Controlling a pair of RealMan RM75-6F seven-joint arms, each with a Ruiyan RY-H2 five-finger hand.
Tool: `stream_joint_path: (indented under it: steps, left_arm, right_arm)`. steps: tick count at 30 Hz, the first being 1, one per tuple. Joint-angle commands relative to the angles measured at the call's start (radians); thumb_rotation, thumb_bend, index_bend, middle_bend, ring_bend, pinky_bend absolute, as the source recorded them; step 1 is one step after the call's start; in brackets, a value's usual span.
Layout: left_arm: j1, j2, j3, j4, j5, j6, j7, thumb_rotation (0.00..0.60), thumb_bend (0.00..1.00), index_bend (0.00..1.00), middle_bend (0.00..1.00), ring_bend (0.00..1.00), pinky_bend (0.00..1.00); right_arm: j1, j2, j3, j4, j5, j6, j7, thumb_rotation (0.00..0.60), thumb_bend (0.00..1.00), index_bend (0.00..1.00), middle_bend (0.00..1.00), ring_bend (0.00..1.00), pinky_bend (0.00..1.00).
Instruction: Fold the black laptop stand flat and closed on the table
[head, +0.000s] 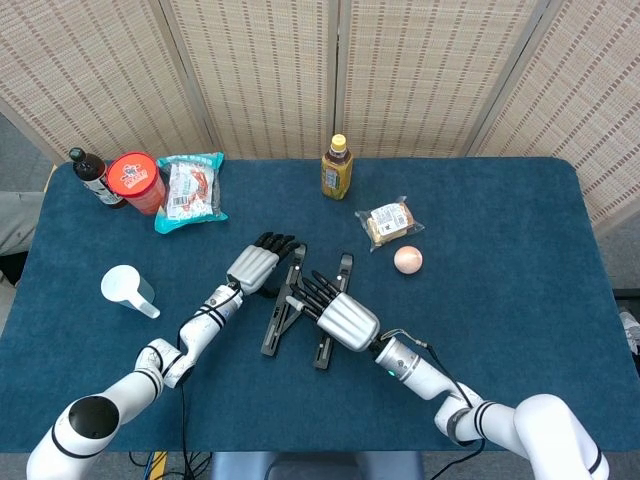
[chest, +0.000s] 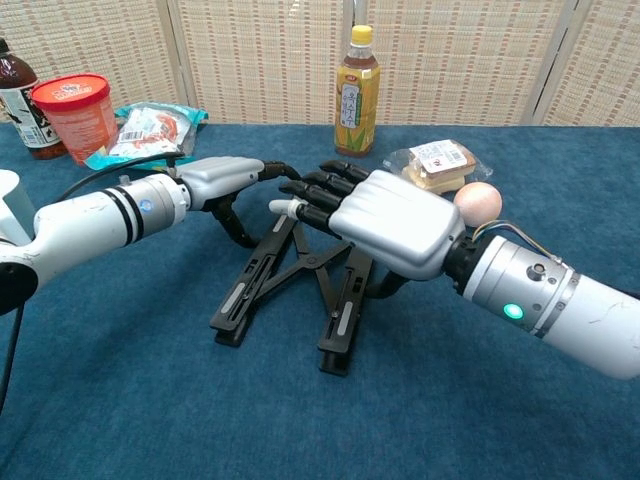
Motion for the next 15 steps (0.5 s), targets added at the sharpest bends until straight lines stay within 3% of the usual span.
stream_joint_path:
  steps: [1,9,15]
  left_arm:
    - [0.000,0.003,0.000,-0.006,0.002,0.005,0.003,0.600,0.13,0.07,0.04,0.00,0.00]
    - [0.001,0.017,-0.003,-0.037,0.002,0.020,0.022,0.600,0.13,0.07,0.04,0.00,0.00]
    - [0.013,0.037,-0.009,-0.048,-0.013,0.018,0.049,0.600,0.13,0.07,0.04,0.00,0.00]
  right_arm:
    - [0.011,-0.014,0.012,0.014,0.002,0.007,0.001,0.600,0.00,0.00,0.00,0.00,0.00]
    - [0.037,-0.034,0.029,0.023,0.013,-0.002,0.001,0.600,0.00,0.00,0.00,0.00,0.00]
    - [0.043,0.059,-0.001,-0.104,0.009,-0.040,0.031,0.600,0.00,0.00,0.00,0.00,0.00]
